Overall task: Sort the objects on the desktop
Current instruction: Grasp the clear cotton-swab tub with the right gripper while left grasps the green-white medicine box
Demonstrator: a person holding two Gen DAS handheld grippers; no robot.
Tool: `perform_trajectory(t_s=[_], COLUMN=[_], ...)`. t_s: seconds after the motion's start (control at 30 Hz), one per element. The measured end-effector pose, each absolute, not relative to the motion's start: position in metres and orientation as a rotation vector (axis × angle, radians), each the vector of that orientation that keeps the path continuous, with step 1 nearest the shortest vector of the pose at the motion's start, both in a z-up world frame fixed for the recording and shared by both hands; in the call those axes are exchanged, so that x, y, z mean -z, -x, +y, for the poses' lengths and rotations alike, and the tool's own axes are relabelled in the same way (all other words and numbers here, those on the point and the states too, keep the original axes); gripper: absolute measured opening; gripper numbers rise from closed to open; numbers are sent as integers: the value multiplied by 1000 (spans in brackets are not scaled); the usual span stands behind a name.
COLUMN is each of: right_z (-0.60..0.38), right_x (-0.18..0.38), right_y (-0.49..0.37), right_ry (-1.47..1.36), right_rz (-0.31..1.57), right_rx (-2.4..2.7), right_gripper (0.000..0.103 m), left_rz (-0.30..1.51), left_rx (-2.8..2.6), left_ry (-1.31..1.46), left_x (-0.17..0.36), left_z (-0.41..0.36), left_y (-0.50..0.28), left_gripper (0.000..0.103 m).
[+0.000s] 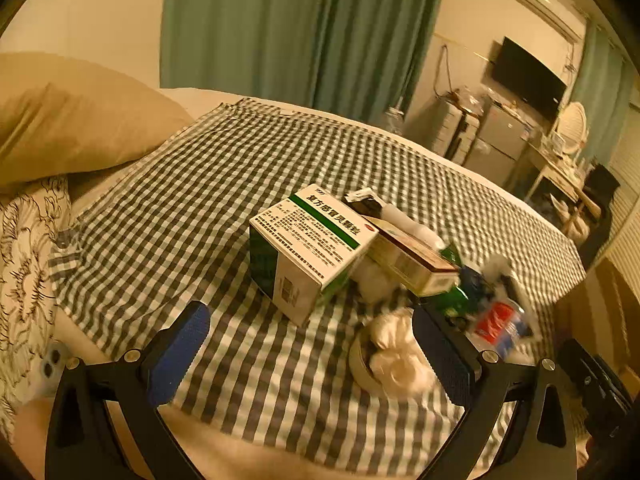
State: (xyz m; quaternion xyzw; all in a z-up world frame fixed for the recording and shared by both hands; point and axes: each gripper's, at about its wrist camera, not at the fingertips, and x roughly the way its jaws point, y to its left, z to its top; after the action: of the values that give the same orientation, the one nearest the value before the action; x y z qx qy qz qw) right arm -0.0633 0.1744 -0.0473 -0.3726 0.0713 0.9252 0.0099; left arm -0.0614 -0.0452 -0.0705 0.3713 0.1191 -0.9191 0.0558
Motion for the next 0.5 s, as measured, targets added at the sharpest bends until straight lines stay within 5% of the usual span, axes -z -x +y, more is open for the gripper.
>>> perform_trajectory(t_s=[0.5], right_z=[177], right_x=[112], right_y=[146], right_ry=[1429], right_rz=[272], right_rx=[-2665], right_gripper=[99], left_rz=[493], left_rx=[2745], left_ry=[-1154], left_x=[118], left_z=[-55], left_y=[99], left_gripper=[103])
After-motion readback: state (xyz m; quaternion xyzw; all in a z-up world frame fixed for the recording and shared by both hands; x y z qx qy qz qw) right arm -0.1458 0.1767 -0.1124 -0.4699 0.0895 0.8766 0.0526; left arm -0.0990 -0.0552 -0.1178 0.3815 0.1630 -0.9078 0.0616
